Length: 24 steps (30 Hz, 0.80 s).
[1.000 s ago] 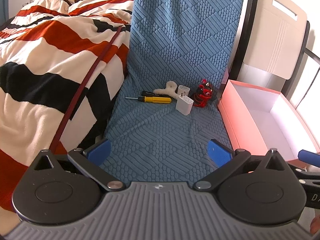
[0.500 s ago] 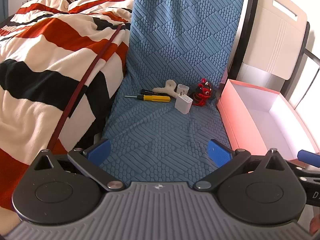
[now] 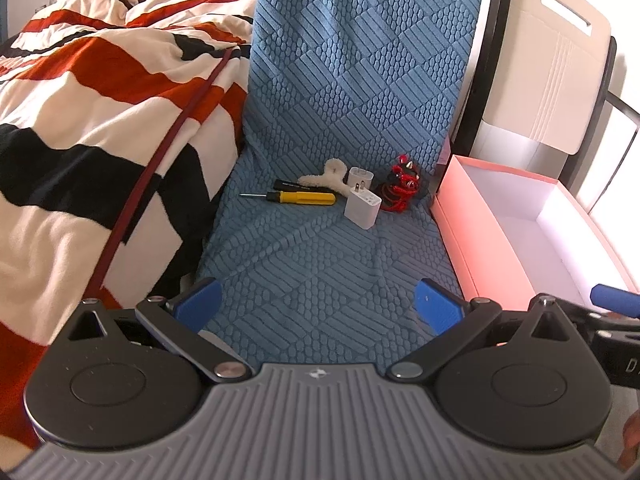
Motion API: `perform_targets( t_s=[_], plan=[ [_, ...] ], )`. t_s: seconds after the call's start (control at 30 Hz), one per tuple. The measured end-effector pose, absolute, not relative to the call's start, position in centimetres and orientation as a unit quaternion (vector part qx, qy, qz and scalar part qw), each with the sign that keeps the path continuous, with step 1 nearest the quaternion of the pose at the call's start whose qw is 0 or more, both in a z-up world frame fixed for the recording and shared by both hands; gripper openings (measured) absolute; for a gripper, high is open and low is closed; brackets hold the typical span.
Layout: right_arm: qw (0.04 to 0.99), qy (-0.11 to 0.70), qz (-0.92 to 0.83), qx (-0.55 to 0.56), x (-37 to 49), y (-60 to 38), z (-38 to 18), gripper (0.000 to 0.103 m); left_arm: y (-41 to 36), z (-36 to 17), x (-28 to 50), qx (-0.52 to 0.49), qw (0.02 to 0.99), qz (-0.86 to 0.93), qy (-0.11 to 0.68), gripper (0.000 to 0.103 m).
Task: Organize rigid objects
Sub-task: 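Move left tool to the white charger while right tool approaches the red figurine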
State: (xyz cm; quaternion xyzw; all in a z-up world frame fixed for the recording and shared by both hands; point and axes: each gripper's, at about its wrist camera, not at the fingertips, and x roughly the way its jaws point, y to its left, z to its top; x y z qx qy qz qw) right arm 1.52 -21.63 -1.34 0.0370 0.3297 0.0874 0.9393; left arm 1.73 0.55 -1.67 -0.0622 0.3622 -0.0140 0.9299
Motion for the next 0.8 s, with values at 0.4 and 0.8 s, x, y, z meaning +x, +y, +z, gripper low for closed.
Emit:
perform_targets(
  t_s=[0.4,0.8],
  plan=[
    [0.940,0.326,0.074,0.066,5.0,-23.6,-1.9,0.103,-1.0,-3.3,5.6,-0.059,0.930,-0.028,0.361,0.103],
    [0.942,0.321,0.096,0.036,7.8,-22.8,-2.7,0.103,-1.4,-8.4,9.7,-0.058,0.929,-0.038,0.362,0.103]
  ],
)
